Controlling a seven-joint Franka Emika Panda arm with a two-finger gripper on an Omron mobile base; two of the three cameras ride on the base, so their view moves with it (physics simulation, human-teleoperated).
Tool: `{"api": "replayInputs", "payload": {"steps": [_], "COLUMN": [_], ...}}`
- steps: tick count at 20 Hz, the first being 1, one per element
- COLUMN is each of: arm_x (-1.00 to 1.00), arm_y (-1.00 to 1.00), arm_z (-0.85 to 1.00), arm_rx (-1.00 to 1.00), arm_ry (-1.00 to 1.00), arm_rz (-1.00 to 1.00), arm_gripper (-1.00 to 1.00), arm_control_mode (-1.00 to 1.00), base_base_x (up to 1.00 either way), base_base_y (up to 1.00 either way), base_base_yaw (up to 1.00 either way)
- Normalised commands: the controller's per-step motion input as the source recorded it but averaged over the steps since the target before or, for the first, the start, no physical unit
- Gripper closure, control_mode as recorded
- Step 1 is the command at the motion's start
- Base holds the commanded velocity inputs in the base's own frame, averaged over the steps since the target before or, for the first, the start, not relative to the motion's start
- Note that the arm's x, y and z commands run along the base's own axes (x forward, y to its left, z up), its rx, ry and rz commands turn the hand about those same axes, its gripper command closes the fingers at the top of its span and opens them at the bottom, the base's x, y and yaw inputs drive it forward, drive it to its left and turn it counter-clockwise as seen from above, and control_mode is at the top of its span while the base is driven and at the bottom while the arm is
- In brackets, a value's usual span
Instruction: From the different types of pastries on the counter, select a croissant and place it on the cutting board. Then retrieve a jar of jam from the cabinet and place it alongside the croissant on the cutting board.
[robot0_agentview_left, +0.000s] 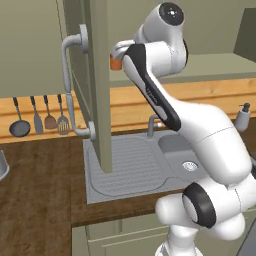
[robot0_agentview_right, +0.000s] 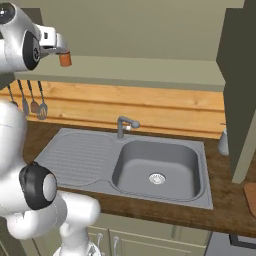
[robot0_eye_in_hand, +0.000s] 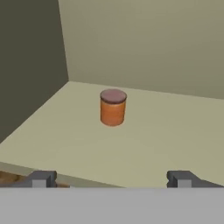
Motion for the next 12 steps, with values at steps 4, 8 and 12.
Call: {"api": "replayInputs", "payload": {"steps": [4, 8, 12], "arm_x": [0.76, 0.62, 0.49], "arm_y": [0.01, 0.06, 0.06], "arm_z": [-0.24, -0.18, -0.03], "arm_rx": [0.01, 0.02, 0.01], "arm_ry": [0.0, 0.0, 0.0], "arm_rz": [0.0, 0.0, 0.0], "arm_gripper": [-1.0, -1.0, -1.0], "arm_control_mode": [-1.0, -1.0, -1.0], "base_base_x": [0.0, 0.0, 0.0], "base_base_y": [0.0, 0.0, 0.0], "base_base_yaw": [0.0, 0.0, 0.0]}}
